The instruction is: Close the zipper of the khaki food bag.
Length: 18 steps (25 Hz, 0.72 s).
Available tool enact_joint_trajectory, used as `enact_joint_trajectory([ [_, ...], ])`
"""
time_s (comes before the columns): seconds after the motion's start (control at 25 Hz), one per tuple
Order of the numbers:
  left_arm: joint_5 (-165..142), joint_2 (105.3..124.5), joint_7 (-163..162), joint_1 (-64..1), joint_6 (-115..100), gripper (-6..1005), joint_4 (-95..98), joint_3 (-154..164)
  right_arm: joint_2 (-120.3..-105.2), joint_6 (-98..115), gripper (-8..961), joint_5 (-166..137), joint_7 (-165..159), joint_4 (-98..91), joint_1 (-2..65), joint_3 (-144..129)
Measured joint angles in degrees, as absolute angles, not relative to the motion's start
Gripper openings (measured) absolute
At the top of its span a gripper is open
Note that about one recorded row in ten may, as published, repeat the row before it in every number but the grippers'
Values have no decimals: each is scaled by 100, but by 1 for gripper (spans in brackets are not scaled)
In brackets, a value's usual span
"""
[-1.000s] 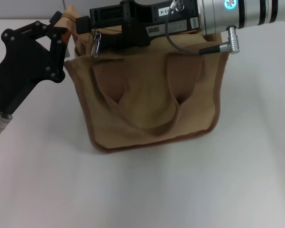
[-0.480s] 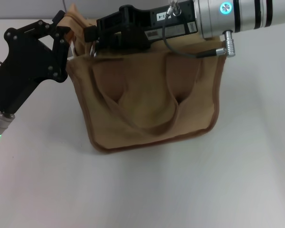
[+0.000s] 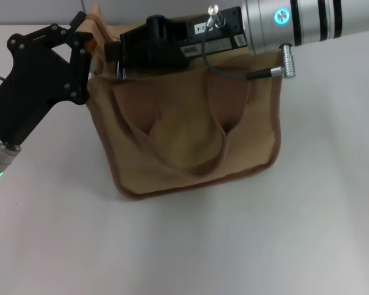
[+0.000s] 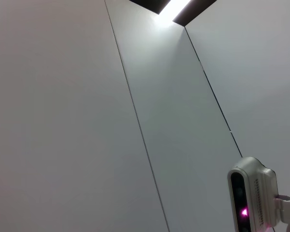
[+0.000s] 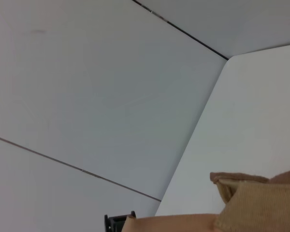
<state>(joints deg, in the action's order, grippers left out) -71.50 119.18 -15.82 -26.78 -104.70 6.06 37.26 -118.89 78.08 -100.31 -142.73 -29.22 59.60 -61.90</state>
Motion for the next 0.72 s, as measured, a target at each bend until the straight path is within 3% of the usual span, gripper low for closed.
enact_joint_trajectory([
  [0.16, -7150, 11918, -1582, -2700, -10471, 15, 607, 3725, -11896, 7800, 297, -10034, -14111, -2932, 5983, -6196],
  [0.36, -7154, 11918, -1582, -2700, -10467, 15, 607, 3699, -11896, 7806, 80, -10064, -14017, -2984, 5968, -6205],
  [0.72, -7147, 11918, -1582, -2670, -10405, 14, 591, 3630, -11893, 7811, 10, -10107, -13850, -3306, 5744, -6255],
])
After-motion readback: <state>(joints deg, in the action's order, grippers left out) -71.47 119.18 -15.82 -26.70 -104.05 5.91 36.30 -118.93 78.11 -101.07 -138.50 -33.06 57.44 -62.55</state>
